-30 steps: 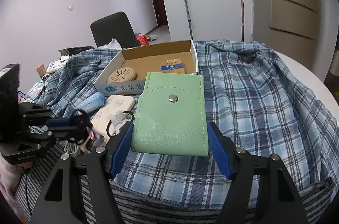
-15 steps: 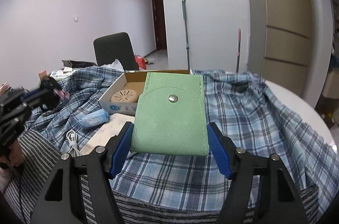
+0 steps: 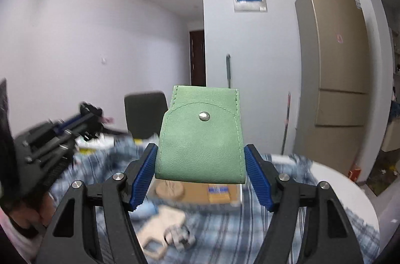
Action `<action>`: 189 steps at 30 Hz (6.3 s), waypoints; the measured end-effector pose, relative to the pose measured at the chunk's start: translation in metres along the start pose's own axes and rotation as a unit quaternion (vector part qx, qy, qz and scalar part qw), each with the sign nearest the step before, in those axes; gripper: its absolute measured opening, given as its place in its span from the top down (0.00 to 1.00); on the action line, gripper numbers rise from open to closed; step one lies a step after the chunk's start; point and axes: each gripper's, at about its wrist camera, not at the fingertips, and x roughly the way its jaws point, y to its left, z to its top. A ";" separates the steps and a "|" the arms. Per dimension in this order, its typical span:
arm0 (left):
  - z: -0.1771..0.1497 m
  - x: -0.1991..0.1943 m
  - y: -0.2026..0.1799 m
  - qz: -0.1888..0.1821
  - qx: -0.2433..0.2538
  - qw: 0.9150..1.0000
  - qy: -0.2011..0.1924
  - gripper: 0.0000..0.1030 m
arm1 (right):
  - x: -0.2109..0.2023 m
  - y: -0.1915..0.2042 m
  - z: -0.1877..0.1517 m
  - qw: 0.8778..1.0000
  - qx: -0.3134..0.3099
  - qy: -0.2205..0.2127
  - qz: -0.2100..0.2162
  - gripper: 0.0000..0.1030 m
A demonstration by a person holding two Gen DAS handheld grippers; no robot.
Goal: Organize soft objects
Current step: 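Carry pouch and hair ties into the white box and open both tools, then reach the right tool to the white bunny-ear earphone case and grasp it, then grasp the blue Babycare wipes pack with the left tool while the right tool holds the case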
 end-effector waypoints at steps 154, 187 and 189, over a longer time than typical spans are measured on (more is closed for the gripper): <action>-0.127 0.046 0.039 -0.052 -0.064 0.986 0.147 0.24 | 0.155 0.027 -0.161 0.918 -0.097 0.374 0.084 0.49; -0.162 0.110 0.070 -0.116 -0.105 0.934 0.321 0.32 | 0.133 0.000 -0.151 0.955 0.007 0.283 0.093 0.73; -0.166 0.117 0.065 -0.126 -0.094 0.927 0.340 0.32 | 0.133 0.000 -0.153 0.953 0.010 0.284 0.101 0.73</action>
